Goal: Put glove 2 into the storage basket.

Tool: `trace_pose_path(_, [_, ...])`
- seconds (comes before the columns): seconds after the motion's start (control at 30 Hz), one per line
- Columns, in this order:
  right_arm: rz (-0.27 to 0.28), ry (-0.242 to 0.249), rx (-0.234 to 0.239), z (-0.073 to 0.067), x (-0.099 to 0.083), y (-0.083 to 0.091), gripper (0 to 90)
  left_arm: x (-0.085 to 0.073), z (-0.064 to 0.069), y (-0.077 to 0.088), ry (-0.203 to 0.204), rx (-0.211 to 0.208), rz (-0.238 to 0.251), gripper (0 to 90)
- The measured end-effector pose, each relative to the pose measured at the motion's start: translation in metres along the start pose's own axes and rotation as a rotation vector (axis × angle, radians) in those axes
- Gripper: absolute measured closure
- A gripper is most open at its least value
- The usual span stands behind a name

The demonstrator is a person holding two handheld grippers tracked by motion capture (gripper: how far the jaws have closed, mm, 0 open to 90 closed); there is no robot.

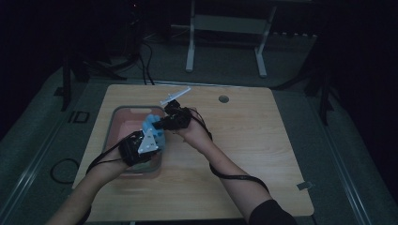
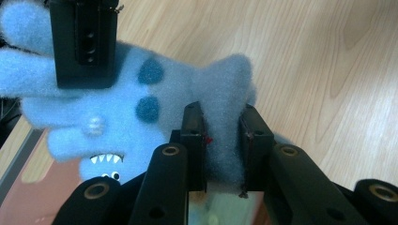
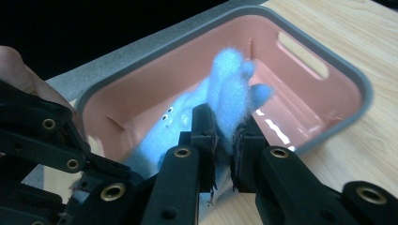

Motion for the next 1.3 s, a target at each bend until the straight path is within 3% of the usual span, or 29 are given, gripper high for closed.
trace_pose_path(0.4, [-0.014, 0.018, 0.035, -0.011, 0.017, -0.022, 82.0, -0.022, -0.008, 0.016, 0.030, 0.030, -0.028, 76.3])
trace_pose_path(0.6, [-0.029, 0.049, 0.041, -0.021, 0.027, -0.035, 82.0, -0.037, -0.011, 0.023, 0.068, 0.031, -0.030, 76.3])
trace_pose_path(0.7, [-0.038, 0.048, 0.040, -0.023, 0.028, -0.043, 82.0, -0.043, -0.011, 0.021, 0.068, 0.031, -0.043, 76.3])
trace_pose_path(0.87, [-0.057, 0.040, 0.034, -0.020, 0.026, -0.053, 82.0, -0.051, -0.016, 0.013, 0.101, 0.013, -0.044, 76.3])
trace_pose_path(1.07, [-0.093, 0.019, 0.028, -0.010, 0.019, -0.066, 82.0, -0.056, -0.014, 0.003, 0.110, -0.004, -0.058, 76.2])
trace_pose_path(1.13, [-0.110, 0.014, 0.026, -0.007, 0.016, -0.071, 81.9, -0.058, -0.015, 0.000, 0.129, -0.029, -0.057, 76.2])
trace_pose_path(1.3, [-0.140, 0.000, 0.023, -0.004, 0.007, -0.081, 81.8, -0.062, -0.012, -0.009, 0.134, -0.059, -0.086, 76.2])
Point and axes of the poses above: each handheld gripper's, and its own axes: y roughly backward along the jaws, x roughly out of its top, z roughly to its right, the point moved 2 cm from there along -y, roughly forward along the jaws, and after that the axes turned 2 degrees about -z, right-handed, at the moved point
